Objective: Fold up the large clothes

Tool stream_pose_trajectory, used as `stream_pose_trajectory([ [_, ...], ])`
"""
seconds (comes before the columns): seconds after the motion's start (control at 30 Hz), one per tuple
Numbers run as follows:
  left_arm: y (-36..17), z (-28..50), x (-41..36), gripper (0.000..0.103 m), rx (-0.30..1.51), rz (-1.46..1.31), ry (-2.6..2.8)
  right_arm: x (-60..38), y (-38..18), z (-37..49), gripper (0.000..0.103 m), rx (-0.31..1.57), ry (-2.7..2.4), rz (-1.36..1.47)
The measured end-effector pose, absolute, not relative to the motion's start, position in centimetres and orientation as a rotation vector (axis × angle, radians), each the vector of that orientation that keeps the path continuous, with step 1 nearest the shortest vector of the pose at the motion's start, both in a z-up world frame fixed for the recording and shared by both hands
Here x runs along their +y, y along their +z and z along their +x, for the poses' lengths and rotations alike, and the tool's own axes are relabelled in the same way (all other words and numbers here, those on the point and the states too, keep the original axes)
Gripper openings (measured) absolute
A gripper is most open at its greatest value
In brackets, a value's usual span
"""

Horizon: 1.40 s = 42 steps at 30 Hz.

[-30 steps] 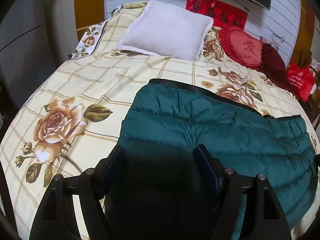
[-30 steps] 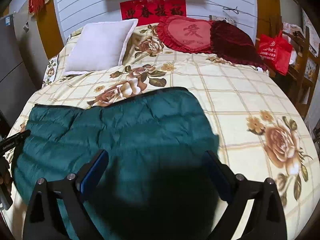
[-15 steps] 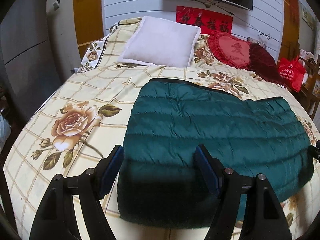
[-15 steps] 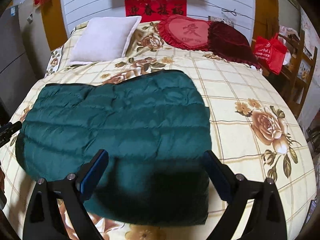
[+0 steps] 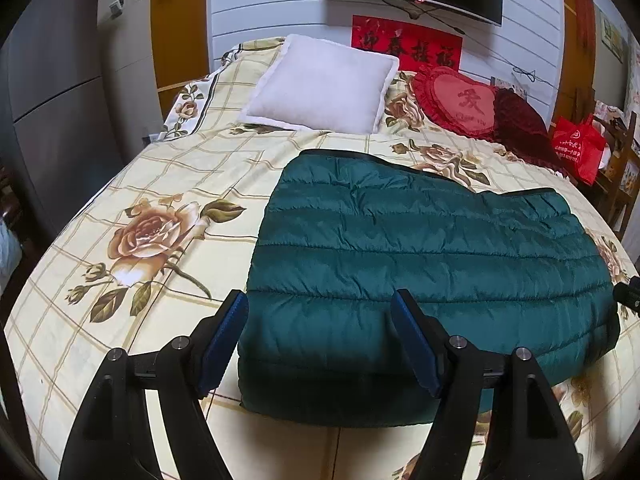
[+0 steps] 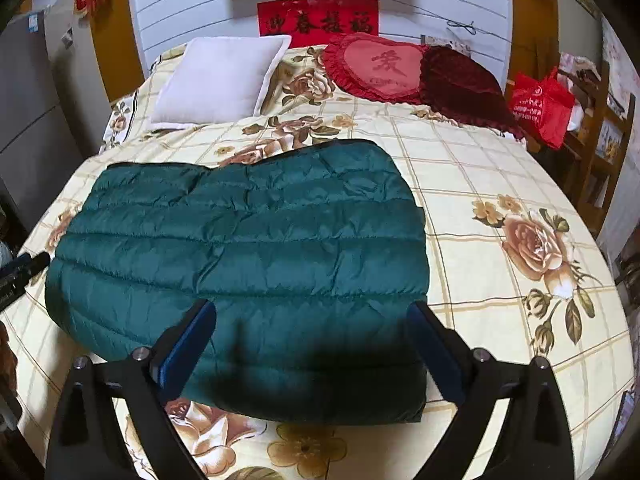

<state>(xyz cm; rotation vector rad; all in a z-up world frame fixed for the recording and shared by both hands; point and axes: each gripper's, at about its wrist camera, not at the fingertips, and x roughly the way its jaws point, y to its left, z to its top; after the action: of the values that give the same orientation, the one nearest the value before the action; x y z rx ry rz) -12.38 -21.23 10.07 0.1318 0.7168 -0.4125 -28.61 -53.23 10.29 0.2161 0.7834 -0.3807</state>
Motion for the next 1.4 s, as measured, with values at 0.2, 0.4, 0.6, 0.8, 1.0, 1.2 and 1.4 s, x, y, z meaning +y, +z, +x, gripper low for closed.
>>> stream_pose_trajectory([
  [0.2,8.9,-10.6,-21.0,0.080,0.794,0.086,-0.465,-54.8,9.8,-28.4,0.103,0.799,-0.393,0.225],
  [0.4,7.3,-6.8,-18.9,0.080,0.927,-0.094,-0.507,-58.8,8.8,-28.3,0.103,0.799,-0.431,0.308],
  [0.6,5.6,-3.1,-16.9,0.080,1.028,-0.320,-0.541,-63.8,6.1,-26.9,0.103,0.833,-0.389,0.490],
  [0.8,3.8,-1.5,-17.2,0.083,1.080,-0.425,-0.620,-65.9,3.9,-24.3,0.103,0.865,-0.257,0.590],
  [1.0,3.2,-0.6,-18.1,0.092,1.102,-0.420,-0.655,-66.2,2.8,-22.2,0.103,0.875,-0.193,0.602],
  [1.2,1.8,0.3,-18.5,0.102,1.150,-0.478,-0.672,-66.5,2.0,-20.7,0.103,0.896,-0.149,0.599],
  [1.4,1.8,0.4,-19.3,0.103,1.130,-0.454,-0.675,-67.4,1.0,-19.5,0.103,0.935,-0.095,0.636],
])
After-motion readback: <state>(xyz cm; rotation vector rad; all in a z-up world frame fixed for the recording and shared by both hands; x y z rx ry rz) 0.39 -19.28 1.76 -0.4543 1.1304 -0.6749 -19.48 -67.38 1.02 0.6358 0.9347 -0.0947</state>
